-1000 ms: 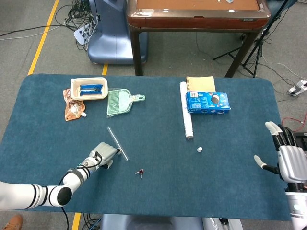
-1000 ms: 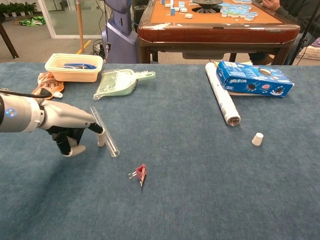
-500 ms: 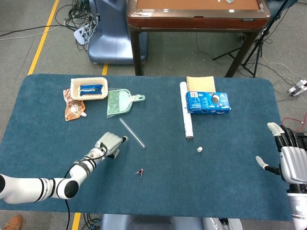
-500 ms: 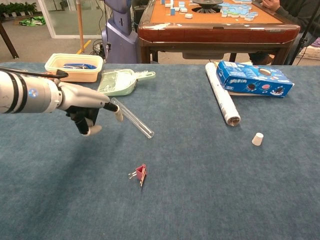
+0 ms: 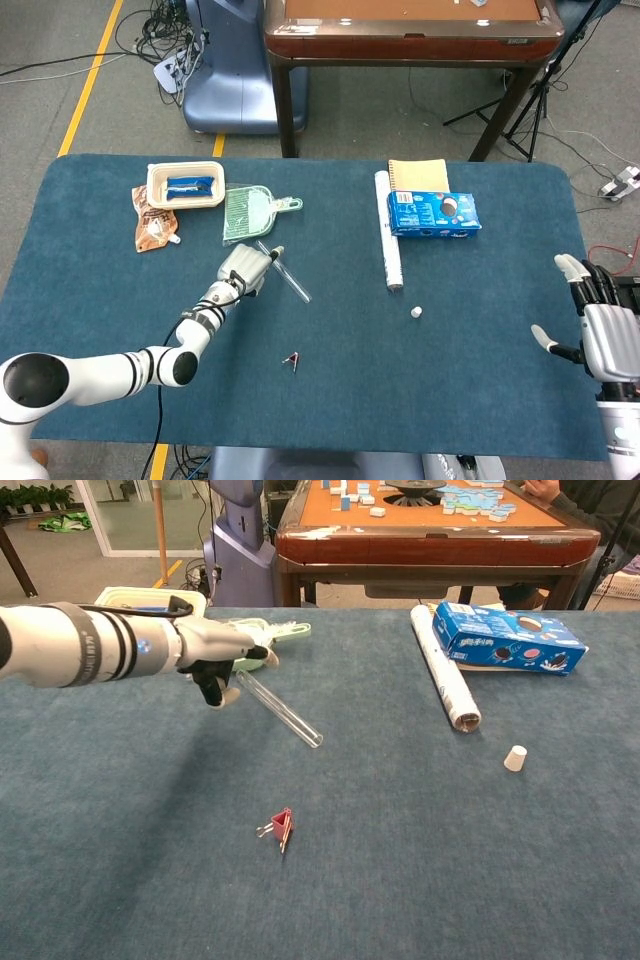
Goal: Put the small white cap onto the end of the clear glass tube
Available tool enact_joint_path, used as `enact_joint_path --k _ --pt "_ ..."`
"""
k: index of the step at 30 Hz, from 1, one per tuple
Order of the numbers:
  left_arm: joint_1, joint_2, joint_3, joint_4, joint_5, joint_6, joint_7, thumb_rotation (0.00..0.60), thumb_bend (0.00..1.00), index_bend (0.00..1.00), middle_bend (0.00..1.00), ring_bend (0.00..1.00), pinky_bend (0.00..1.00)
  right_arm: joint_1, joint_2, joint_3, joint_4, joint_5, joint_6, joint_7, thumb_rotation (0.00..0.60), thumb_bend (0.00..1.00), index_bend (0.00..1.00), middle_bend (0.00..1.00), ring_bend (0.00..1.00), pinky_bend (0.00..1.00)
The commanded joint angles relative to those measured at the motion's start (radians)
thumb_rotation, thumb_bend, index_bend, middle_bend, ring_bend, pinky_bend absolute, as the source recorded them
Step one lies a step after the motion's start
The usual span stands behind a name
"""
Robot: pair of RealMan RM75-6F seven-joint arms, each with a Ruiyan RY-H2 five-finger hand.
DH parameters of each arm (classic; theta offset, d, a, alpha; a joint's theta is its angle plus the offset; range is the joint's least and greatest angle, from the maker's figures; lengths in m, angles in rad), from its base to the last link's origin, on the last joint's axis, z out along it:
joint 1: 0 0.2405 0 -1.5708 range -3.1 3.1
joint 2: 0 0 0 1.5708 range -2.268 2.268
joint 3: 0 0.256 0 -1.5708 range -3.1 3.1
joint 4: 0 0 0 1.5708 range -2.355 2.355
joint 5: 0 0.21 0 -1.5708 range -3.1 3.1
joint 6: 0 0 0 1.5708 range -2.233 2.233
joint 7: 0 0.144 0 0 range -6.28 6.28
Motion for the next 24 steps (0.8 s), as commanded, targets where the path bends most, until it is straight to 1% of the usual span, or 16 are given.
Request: enact_joint_path --k 1,3,5,8,12,18,24 --pt "-0.044 -0.058 -0.002 0.083 -0.069 -0.042 0.051 0.600 0.53 0.07 1.00 0.92 0.81 -0.001 0.000 -0.001 0.001 0.000 0.000 0.002 0.600 0.21 0.06 0.10 0.01 0.06" --pt "-0.058 -0.076 0.001 0.109 -0.095 -0.051 0.070 0.600 0.53 0.07 1.00 0.92 0.81 -0.003 -0.001 -0.002 0.003 0.002 0.001 0.005 0.600 0.21 0.06 0.10 0.01 0.06" --pt "-0.068 -0.089 0.013 0.127 -0.114 -0.055 0.095 0.600 0.53 0.07 1.00 0.92 0.81 -0.006 -0.002 -0.002 0.007 0.003 0.003 0.011 0.600 0.21 0.06 0.10 0.01 0.06" --pt "-0.085 -0.102 0.035 0.148 -0.169 -0.060 0.142 0.600 0.53 0.09 1.00 0.93 0.81 -0.008 -0.002 -0.003 0.010 0.001 0.006 0.016 0.600 0.21 0.06 0.10 0.01 0.06" --pt "-0.095 -0.112 0.038 0.169 -0.213 -0.056 0.163 0.600 0.53 0.12 1.00 0.93 0.81 -0.011 -0.003 -0.004 0.015 0.002 0.006 0.023 0.600 0.21 0.06 0.10 0.01 0.06" --pt "-0.097 -0.109 0.048 0.171 -0.258 -0.038 0.196 0.600 0.53 0.16 1.00 0.93 0.81 -0.012 -0.005 -0.004 0.018 -0.001 0.006 0.026 0.600 0.21 0.06 0.10 0.01 0.06" --pt "-0.091 -0.091 0.056 0.146 -0.284 -0.017 0.221 0.600 0.53 0.24 1.00 0.93 0.81 -0.011 -0.005 -0.004 0.016 -0.004 0.006 0.024 0.600 0.21 0.06 0.10 0.01 0.06"
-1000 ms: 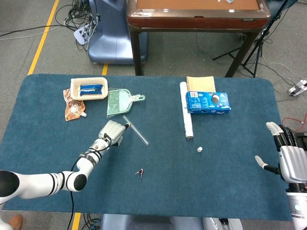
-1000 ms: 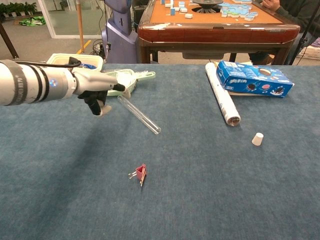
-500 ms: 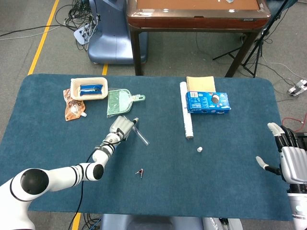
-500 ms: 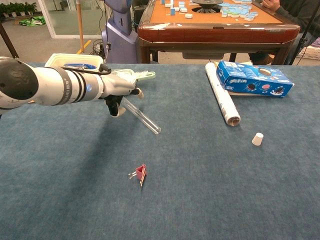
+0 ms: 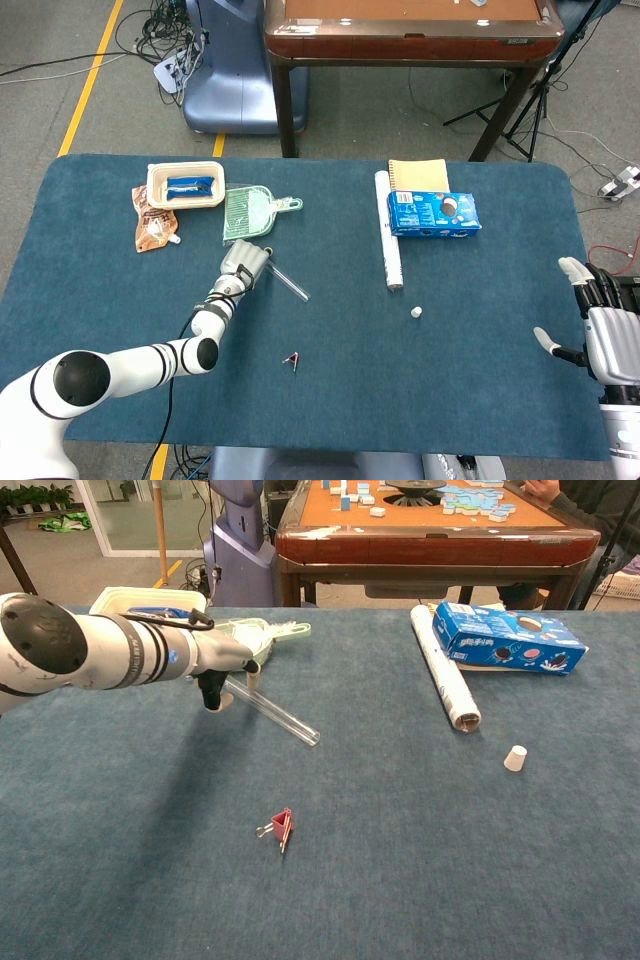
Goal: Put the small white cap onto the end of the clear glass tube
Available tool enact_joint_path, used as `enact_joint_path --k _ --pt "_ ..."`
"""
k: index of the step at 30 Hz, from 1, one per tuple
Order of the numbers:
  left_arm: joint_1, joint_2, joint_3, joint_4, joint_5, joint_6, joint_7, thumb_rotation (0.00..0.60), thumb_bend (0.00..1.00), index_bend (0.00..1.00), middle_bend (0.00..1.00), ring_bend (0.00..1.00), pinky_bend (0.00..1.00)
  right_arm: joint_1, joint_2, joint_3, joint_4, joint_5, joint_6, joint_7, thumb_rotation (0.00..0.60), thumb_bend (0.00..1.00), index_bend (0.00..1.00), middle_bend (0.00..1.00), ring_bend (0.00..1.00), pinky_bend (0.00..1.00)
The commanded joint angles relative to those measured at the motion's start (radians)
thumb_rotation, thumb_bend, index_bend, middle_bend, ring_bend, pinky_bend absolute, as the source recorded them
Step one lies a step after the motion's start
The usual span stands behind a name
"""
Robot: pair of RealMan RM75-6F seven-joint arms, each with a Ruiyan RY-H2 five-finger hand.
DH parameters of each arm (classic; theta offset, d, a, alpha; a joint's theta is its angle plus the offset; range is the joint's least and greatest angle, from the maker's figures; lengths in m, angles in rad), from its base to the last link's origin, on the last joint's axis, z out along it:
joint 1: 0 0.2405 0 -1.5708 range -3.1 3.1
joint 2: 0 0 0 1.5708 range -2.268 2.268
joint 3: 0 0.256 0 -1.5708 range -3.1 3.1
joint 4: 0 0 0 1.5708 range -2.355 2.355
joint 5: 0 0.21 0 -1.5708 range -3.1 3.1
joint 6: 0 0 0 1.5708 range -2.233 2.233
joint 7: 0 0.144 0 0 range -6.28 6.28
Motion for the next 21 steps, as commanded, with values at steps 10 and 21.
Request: enact_joint_path --k 10,21 --pt "0.010 0.081 0.053 -0.147 -0.069 0.056 0.081 0.600 0.53 0.32 1.00 0.93 0.81 0.001 -0.004 0.002 -0.004 -0.005 0.003 -0.006 0.600 0.21 0.06 0.10 0.01 0.06" --pt "0.026 0.159 0.076 -0.315 -0.067 0.133 0.102 0.600 0.53 0.35 1.00 0.93 0.81 0.005 -0.004 0.004 -0.017 -0.013 0.005 -0.021 0.600 0.21 0.06 0.10 0.01 0.06"
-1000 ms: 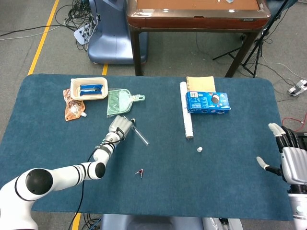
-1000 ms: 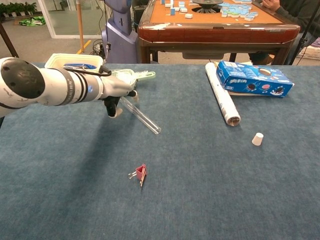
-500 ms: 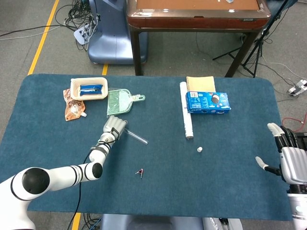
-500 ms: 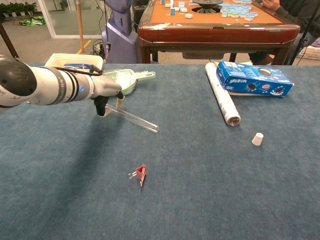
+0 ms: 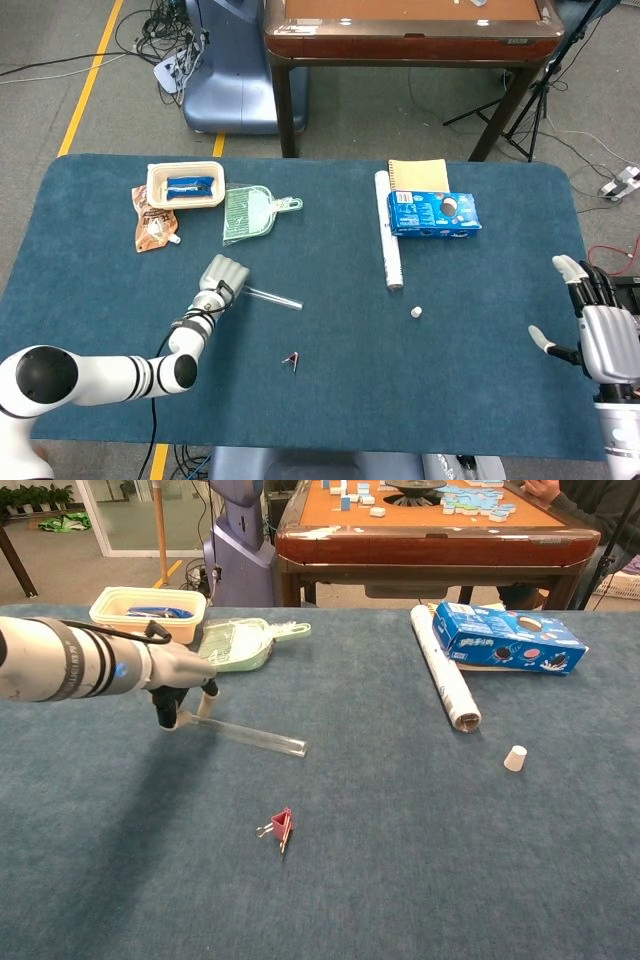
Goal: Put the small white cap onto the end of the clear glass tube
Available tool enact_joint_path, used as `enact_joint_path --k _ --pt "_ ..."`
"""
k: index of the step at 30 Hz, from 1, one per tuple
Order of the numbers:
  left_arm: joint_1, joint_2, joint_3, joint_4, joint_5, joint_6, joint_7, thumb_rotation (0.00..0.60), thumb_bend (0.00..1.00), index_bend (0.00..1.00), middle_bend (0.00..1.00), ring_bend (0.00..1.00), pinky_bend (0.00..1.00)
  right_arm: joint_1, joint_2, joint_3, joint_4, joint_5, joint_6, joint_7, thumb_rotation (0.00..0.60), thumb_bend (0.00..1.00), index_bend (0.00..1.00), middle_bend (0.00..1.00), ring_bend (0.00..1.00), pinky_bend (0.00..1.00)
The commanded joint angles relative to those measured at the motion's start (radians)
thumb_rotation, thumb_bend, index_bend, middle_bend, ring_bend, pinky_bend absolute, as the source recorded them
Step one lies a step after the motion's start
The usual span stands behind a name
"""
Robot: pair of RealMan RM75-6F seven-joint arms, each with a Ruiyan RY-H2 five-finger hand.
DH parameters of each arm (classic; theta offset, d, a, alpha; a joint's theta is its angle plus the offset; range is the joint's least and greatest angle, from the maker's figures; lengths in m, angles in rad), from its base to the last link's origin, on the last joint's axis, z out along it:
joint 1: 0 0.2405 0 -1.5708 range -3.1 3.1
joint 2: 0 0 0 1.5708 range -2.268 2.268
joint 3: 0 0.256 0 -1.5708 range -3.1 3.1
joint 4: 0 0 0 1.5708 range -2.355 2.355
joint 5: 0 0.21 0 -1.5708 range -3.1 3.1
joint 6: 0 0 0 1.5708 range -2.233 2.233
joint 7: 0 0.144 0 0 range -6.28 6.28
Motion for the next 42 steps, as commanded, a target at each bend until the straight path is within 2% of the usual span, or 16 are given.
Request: enact_joint_path --k 1,11,13,17,22,27,32,35,36,38,40,42 --pt "0.004 0.030 0.012 -0.054 -0.019 0.022 0.015 0.600 0.53 0.35 1.00 0.92 0.81 -0.001 0.001 0.001 -0.005 -0.003 0.004 -0.002 0.600 0.21 0.06 0.10 0.01 0.06" --pt "0.023 0.078 0.011 -0.141 -0.026 0.073 0.000 0.600 0.52 0.35 1.00 0.91 0.81 -0.011 0.005 -0.003 -0.016 -0.013 0.021 -0.004 0.600 0.21 0.06 0.10 0.01 0.06" --pt "0.053 0.092 -0.007 -0.167 0.042 0.113 -0.054 0.600 0.50 0.35 1.00 0.91 0.81 -0.014 0.005 -0.004 -0.015 -0.015 0.025 0.000 0.600 0.21 0.06 0.10 0.01 0.06" --pt "0.165 0.113 -0.025 -0.217 0.291 0.219 -0.226 0.600 0.33 0.35 0.99 0.90 0.81 -0.015 -0.001 -0.005 -0.005 -0.016 0.026 0.011 0.600 0.21 0.06 0.10 0.01 0.06" --pt "0.291 0.127 -0.009 -0.236 0.559 0.325 -0.396 0.600 0.27 0.35 0.99 0.90 0.81 -0.008 -0.006 -0.003 0.003 -0.017 0.015 0.012 0.600 0.21 0.06 0.10 0.01 0.06" --pt "0.370 0.120 0.007 -0.222 0.716 0.380 -0.478 0.600 0.26 0.35 0.99 0.90 0.83 0.004 -0.008 -0.004 0.003 -0.011 -0.009 0.001 0.600 0.21 0.06 0.10 0.01 0.06" --pt "0.421 0.133 0.008 -0.248 0.786 0.410 -0.475 0.600 0.26 0.35 0.99 0.90 0.83 0.032 0.009 -0.017 -0.018 -0.016 -0.067 -0.043 0.600 0.21 0.06 0.13 0.03 0.08" --pt "0.451 0.154 0.007 -0.280 0.814 0.431 -0.470 0.600 0.26 0.35 1.00 0.90 0.83 0.059 0.030 -0.028 -0.035 -0.015 -0.127 -0.082 0.600 0.21 0.09 0.20 0.13 0.21" --pt "0.461 0.161 0.005 -0.289 0.822 0.438 -0.469 0.600 0.26 0.35 1.00 0.90 0.83 0.069 0.037 -0.031 -0.040 -0.013 -0.148 -0.098 0.600 0.22 0.11 0.25 0.21 0.29" --pt "0.486 0.175 0.001 -0.308 0.842 0.460 -0.477 0.600 0.26 0.35 1.00 0.90 0.83 0.097 0.054 -0.039 -0.054 -0.003 -0.207 -0.137 0.600 0.26 0.15 0.37 0.40 0.46" --pt "0.512 0.190 -0.003 -0.324 0.863 0.481 -0.490 0.600 0.26 0.35 1.00 0.91 0.83 0.133 0.071 -0.045 -0.071 0.016 -0.278 -0.169 0.600 0.36 0.18 0.58 0.68 0.71" --pt "0.533 0.204 -0.004 -0.337 0.880 0.495 -0.496 0.600 0.26 0.35 1.00 0.91 0.83 0.169 0.083 -0.047 -0.081 0.043 -0.349 -0.190 0.600 0.47 0.22 0.75 0.85 0.84"
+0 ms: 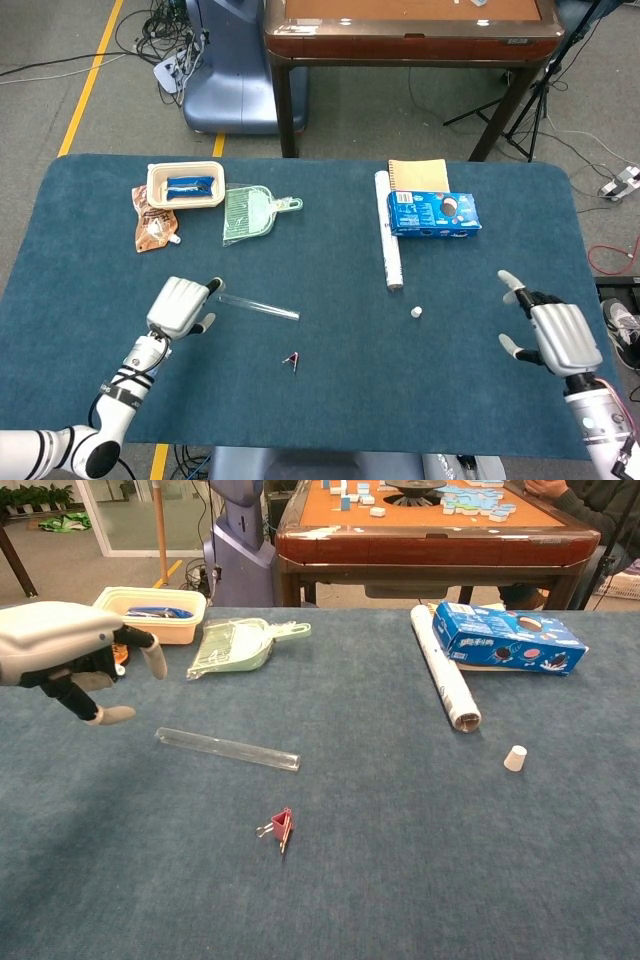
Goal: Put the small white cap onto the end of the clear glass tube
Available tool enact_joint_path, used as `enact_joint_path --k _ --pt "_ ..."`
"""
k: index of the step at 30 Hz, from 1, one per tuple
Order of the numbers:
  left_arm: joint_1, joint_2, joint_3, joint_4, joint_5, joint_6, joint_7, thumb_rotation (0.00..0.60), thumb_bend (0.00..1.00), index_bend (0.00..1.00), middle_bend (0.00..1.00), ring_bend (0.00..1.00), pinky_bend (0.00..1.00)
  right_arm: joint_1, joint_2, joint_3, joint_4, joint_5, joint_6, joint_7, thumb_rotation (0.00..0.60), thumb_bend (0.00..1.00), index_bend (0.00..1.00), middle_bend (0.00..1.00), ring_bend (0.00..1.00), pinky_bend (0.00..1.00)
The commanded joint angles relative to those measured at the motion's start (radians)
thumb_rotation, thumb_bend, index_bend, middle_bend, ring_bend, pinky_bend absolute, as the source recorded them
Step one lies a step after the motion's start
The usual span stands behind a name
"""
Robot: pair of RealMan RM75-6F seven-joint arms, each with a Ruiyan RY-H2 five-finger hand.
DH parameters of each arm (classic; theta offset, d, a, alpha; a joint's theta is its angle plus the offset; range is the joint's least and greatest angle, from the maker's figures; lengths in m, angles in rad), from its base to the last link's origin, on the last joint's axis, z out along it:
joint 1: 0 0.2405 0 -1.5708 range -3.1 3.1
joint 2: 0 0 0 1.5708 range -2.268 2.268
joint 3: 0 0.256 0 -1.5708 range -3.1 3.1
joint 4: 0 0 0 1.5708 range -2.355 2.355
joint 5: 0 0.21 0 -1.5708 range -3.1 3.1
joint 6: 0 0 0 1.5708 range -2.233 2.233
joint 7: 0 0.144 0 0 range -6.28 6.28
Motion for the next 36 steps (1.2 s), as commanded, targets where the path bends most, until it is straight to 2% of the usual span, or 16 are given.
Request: enact_joint_path --k 1,4,8,12,23,36 --pt "0.034 0.024 -0.003 -0.024 0.031 0.027 -0.011 0.600 0.26 0.35 1.00 0.91 0.83 0.087 0.039 -0.011 -0.033 0.060 -0.155 -0.064 0.600 0.55 0.24 0.83 0.92 0.90" --pt "0.064 0.042 -0.005 -0.045 0.052 0.039 -0.016 0.600 0.26 0.35 1.00 0.91 0.83 0.152 0.052 -0.009 -0.039 0.134 -0.273 -0.104 0.600 0.70 0.26 0.94 1.00 0.99" --pt "0.100 0.061 -0.009 -0.072 0.081 0.054 -0.019 0.600 0.26 0.35 1.00 0.91 0.83 0.238 0.054 -0.009 -0.042 0.253 -0.406 -0.164 0.600 0.79 0.26 0.99 1.00 1.00" --pt "0.125 0.073 -0.012 -0.087 0.099 0.051 -0.015 0.600 0.26 0.35 1.00 0.91 0.83 0.299 0.027 -0.012 -0.024 0.337 -0.469 -0.200 0.600 0.86 0.26 1.00 1.00 1.00" --pt "0.181 0.092 -0.031 -0.121 0.140 0.040 -0.006 0.600 0.26 0.34 1.00 0.91 0.83 0.415 -0.112 -0.046 0.091 0.500 -0.527 -0.267 0.600 0.87 0.26 1.00 1.00 1.00" --pt "0.226 0.093 -0.048 -0.126 0.176 0.012 0.005 0.600 0.26 0.34 1.00 0.91 0.83 0.475 -0.210 -0.085 0.201 0.590 -0.526 -0.277 0.600 0.87 0.26 1.00 1.00 1.00"
